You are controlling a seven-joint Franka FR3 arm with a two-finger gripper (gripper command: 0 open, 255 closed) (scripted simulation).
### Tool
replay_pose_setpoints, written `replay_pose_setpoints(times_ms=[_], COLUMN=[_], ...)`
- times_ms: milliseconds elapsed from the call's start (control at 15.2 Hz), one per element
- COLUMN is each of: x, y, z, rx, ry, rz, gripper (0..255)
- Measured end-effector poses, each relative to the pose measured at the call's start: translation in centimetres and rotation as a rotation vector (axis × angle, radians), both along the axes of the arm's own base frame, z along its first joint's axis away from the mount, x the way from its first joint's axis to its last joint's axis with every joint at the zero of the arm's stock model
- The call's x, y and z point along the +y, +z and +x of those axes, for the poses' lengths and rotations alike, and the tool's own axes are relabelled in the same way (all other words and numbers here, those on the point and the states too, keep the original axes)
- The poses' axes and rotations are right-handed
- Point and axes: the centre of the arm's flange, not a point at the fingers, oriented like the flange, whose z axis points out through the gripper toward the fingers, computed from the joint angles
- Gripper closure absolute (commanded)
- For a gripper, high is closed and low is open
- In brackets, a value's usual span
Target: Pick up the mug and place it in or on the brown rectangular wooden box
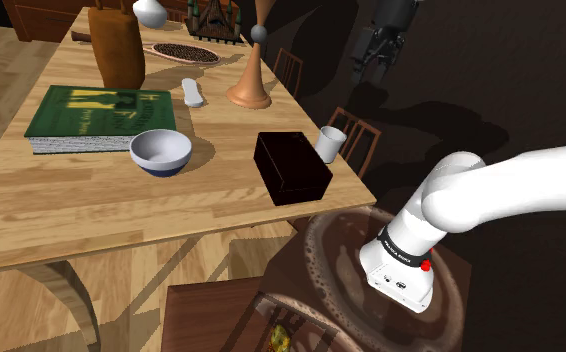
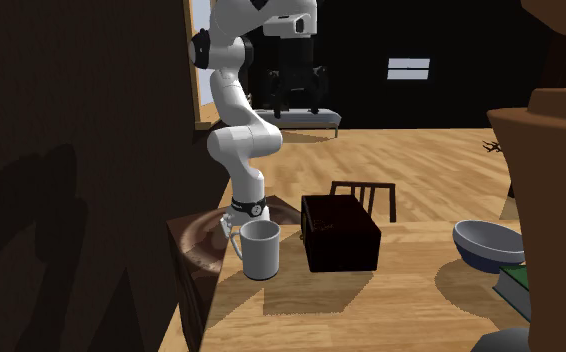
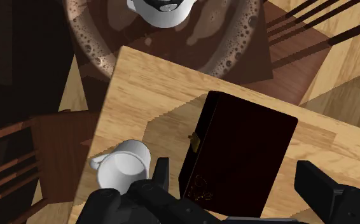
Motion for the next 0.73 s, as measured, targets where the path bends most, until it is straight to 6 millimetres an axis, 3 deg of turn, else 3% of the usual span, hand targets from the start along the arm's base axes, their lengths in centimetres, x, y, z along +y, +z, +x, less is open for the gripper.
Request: replay_pose_setpoints(times_ms=[132,726], x=[-0.1,-3.0], y=[-0.5,-10.1], z=[0.1,4.1], rx=[-0.001,-0.014], ry=[-0.006,-0.111], rz=[-0.004,-0.075], gripper=[0,0])
